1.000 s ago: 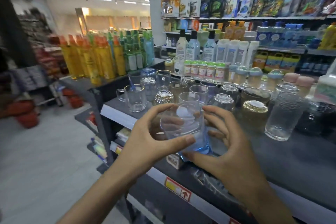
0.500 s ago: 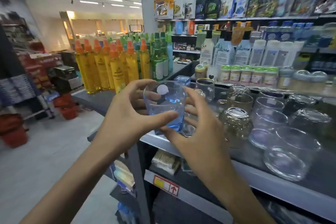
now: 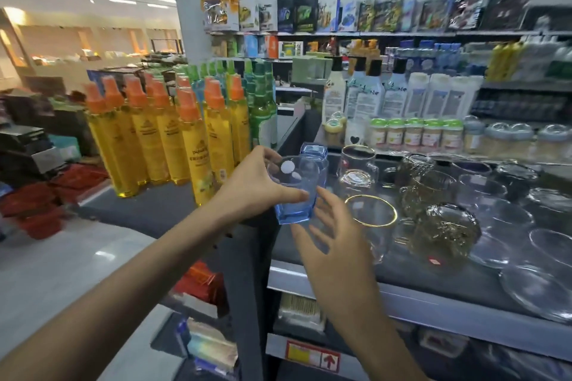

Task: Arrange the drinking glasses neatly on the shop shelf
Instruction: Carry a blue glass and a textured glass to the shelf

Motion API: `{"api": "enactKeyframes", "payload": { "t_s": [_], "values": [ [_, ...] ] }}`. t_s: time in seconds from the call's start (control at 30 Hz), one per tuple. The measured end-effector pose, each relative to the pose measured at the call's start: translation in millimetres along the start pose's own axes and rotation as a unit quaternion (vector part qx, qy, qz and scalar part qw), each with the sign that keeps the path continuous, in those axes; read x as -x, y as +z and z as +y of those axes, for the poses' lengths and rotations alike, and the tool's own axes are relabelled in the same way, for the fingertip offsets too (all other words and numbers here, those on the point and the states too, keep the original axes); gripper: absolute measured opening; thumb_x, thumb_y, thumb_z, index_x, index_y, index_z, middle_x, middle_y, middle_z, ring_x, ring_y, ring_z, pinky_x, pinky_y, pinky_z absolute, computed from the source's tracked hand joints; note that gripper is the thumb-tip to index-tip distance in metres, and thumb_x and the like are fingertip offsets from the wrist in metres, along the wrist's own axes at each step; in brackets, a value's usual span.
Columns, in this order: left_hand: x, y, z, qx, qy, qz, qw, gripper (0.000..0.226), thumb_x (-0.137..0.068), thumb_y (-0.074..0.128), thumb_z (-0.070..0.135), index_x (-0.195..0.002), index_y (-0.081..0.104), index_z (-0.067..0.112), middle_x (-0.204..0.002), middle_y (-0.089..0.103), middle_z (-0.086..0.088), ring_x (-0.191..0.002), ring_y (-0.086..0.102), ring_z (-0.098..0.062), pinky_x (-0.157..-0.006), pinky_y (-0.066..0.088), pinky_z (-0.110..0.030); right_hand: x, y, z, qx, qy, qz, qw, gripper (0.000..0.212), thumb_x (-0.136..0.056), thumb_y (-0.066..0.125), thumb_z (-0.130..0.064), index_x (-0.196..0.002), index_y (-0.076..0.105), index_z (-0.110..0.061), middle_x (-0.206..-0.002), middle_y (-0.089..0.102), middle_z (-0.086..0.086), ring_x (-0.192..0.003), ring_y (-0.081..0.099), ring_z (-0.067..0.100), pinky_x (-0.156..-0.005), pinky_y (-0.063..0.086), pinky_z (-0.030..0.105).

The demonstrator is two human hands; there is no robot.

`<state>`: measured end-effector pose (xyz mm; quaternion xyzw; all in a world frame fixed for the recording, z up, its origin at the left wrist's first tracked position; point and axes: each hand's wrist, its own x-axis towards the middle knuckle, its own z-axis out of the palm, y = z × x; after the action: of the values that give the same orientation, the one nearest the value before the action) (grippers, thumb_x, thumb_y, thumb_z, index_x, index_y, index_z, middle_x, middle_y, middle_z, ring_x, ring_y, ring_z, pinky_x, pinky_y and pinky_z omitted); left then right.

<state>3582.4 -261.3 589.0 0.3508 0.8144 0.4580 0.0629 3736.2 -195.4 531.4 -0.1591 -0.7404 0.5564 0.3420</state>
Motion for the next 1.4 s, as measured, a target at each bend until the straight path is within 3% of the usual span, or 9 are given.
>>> {"api": "enactKeyframes", "payload": {
  "t_s": [0.17,0.3,0.5,0.73,0.83,0.93,1.13,1.27,1.4],
  "values": [
    [-24.1,13.1,-18.0,-0.042,-0.009,-0.071,0.997,0.076,-0.067,0.095,0.041,-0.124,0.048,0.021,-0.117,0.056,0.003,-0.107,0.06,-0.013,-0.091,0.056,-0.038,13.9,6.9,2.4,0.028,0.03,-0.012,0.999,0.048,-0.099,0.064,-0.028,-0.124,0.044,-0.064,-0.135,0.053,-0.027,-0.124,0.052,-0.011,-0.1,0.048,0.018],
    [-31.3,23.0,-28.8,-0.035,-0.015,-0.094,0.995,0.072,-0.068,0.094,0.037,-0.121,0.048,0.023,-0.117,0.056,0.002,-0.106,0.061,-0.012,-0.088,0.057,-0.035,20.2,5.6,0.4,0.054,0.04,-0.017,0.998,0.05,-0.098,0.065,-0.031,-0.123,0.044,-0.07,-0.126,0.051,-0.04,-0.124,0.05,-0.012,-0.105,0.047,0.022],
    [-36.2,31.2,-34.5,-0.014,-0.008,-0.11,0.994,0.069,-0.07,0.094,0.034,-0.123,0.051,0.023,-0.113,0.059,0.005,-0.101,0.065,-0.013,-0.089,0.058,-0.036,25.1,1.2,0.0,0.082,0.035,-0.01,0.996,0.05,-0.097,0.066,-0.034,-0.137,0.047,-0.056,-0.136,0.053,-0.031,-0.123,0.05,-0.012,-0.107,0.046,0.021],
    [-30.5,26.0,-33.3,-0.028,0.021,-0.12,0.992,0.084,-0.069,0.094,0.035,-0.139,0.048,0.023,-0.115,0.059,0.009,-0.1,0.063,-0.008,-0.085,0.056,-0.028,24.3,-5.0,4.4,0.087,0.017,0.019,0.996,0.041,-0.096,0.067,-0.03,-0.127,0.053,-0.053,-0.126,0.061,-0.027,-0.122,0.053,-0.009,-0.104,0.049,0.026],
    [-11.4,12.3,-30.9,-0.066,0.067,-0.049,0.994,0.082,-0.071,0.091,0.043,-0.141,0.05,0.029,-0.122,0.057,0.009,-0.111,0.06,-0.009,-0.092,0.054,-0.029,26.3,-11.7,4.2,0.074,0.015,0.022,0.997,0.041,-0.096,0.069,-0.029,-0.128,0.055,-0.05,-0.122,0.062,-0.026,-0.119,0.057,-0.007,-0.102,0.052,0.028],
    [25.6,1.4,-17.1,-0.054,0.151,0.031,0.987,0.058,-0.08,0.082,0.042,-0.132,0.058,0.034,-0.126,0.06,0.012,-0.115,0.058,-0.001,-0.095,0.054,-0.027,31.2,-26.7,-1.8,0.054,0.0,0.02,0.998,0.04,-0.096,0.069,-0.027,-0.131,0.057,-0.042,-0.12,0.066,-0.023,-0.118,0.06,-0.005,-0.102,0.053,0.028],
    [97.0,41.4,43.0,0.106,0.264,0.045,0.958,0.028,-0.096,0.074,0.023,-0.122,0.065,0.024,-0.116,0.069,0.006,-0.11,0.068,-0.019,-0.09,0.058,-0.032,55.0,-102.4,-16.6,0.07,-0.078,0.069,0.992,0.04,-0.094,0.073,-0.023,-0.129,0.061,-0.036,-0.116,0.07,-0.017,-0.114,0.067,0.006,-0.096,0.054,0.023],
    [126.8,119.8,91.2,0.175,0.297,0.014,0.939,0.029,-0.093,0.074,0.012,-0.119,0.065,0.022,-0.108,0.07,0.005,-0.098,0.07,-0.016,-0.083,0.053,-0.016,83.3,-191.1,-15.5,0.147,-0.112,0.142,0.972,0.041,-0.095,0.073,-0.023,-0.134,0.06,-0.029,-0.114,0.07,-0.015,-0.113,0.068,0.011,-0.091,0.056,0.022],
    [149.5,214.8,150.4,0.231,0.318,-0.045,0.918,0.03,-0.094,0.074,0.018,-0.122,0.063,0.023,-0.106,0.07,0.008,-0.094,0.07,-0.015,-0.081,0.053,-0.017,122.3,-301.4,-12.6,0.19,-0.087,0.212,0.955,0.042,-0.094,0.064,-0.039,-0.135,0.058,-0.031,-0.109,0.068,-0.017,-0.104,0.069,0.008,-0.083,0.056,0.021]
  ]
}}
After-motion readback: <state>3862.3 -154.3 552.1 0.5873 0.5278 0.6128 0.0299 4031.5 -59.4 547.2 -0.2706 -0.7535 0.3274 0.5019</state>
